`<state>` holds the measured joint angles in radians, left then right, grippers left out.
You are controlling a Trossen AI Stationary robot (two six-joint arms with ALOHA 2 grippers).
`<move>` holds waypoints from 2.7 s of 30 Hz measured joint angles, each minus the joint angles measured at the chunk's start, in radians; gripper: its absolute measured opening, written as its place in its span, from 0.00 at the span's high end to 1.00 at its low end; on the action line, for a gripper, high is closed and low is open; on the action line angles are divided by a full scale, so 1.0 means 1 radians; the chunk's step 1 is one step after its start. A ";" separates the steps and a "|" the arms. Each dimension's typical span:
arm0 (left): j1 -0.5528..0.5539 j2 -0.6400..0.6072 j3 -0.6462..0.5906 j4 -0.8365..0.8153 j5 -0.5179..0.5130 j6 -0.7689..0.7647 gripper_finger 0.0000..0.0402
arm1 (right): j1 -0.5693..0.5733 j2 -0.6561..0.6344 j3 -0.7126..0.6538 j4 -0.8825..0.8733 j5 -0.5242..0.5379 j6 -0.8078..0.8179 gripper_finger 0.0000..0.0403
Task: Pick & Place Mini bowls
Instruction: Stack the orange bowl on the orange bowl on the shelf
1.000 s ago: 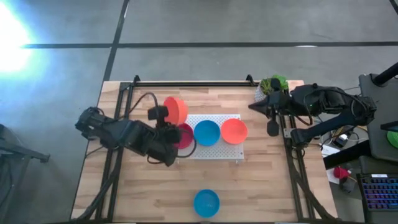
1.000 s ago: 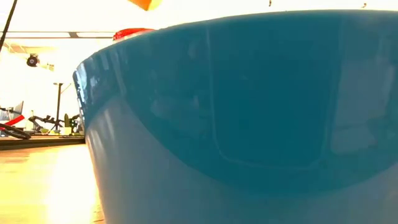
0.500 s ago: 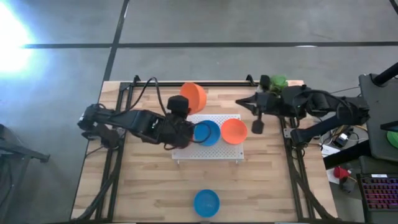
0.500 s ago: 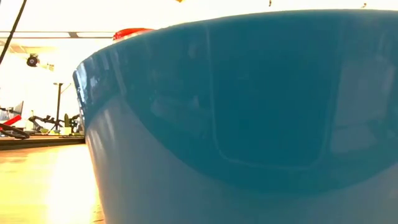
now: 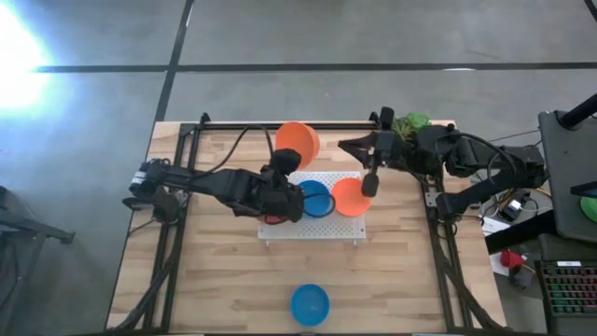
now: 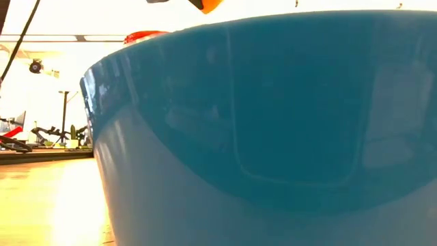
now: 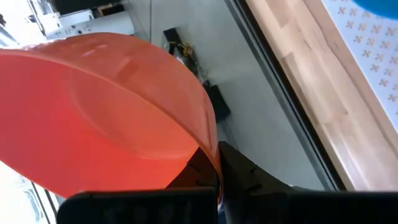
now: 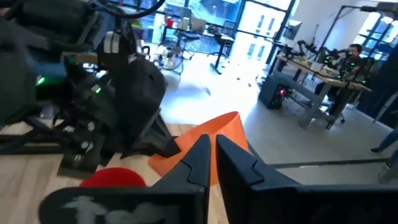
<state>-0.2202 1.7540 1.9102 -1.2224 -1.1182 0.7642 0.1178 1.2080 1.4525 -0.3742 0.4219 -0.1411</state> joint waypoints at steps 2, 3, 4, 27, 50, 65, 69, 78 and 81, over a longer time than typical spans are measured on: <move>0.007 0.003 0.000 0.000 0.000 0.001 1.00 | -0.008 0.005 0.000 0.014 0.000 0.004 0.92; 0.010 0.004 0.000 0.000 0.001 0.002 1.00 | -0.010 0.006 0.000 0.014 0.001 0.007 0.90; 0.012 0.004 0.000 -0.001 0.001 0.004 1.00 | -0.012 0.006 0.000 0.014 0.000 0.011 0.88; 0.026 0.008 -0.002 0.009 -0.073 0.205 1.00 | -0.138 0.165 0.000 0.108 -0.015 0.141 0.59; 0.027 0.009 -0.002 0.019 -0.206 0.221 1.00 | -0.209 0.185 0.002 0.078 -0.003 0.323 0.72; 0.021 0.009 -0.002 0.030 -0.148 0.229 0.95 | -0.220 0.189 -0.002 0.066 0.012 0.317 0.97; 0.022 0.009 -0.002 0.036 -0.144 0.227 0.91 | -0.220 0.190 -0.002 0.066 0.007 0.318 0.97; 0.022 0.007 0.000 0.034 -0.144 0.191 0.79 | -0.225 0.190 -0.002 0.064 0.008 0.317 0.97; 0.025 0.007 0.000 0.035 -0.144 0.149 0.76 | -0.238 0.190 -0.002 0.051 0.032 0.317 0.97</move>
<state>-0.1956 1.7607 1.9099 -1.1875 -1.2621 0.9134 -0.1204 1.3983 1.4502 -0.3231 0.4544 0.1761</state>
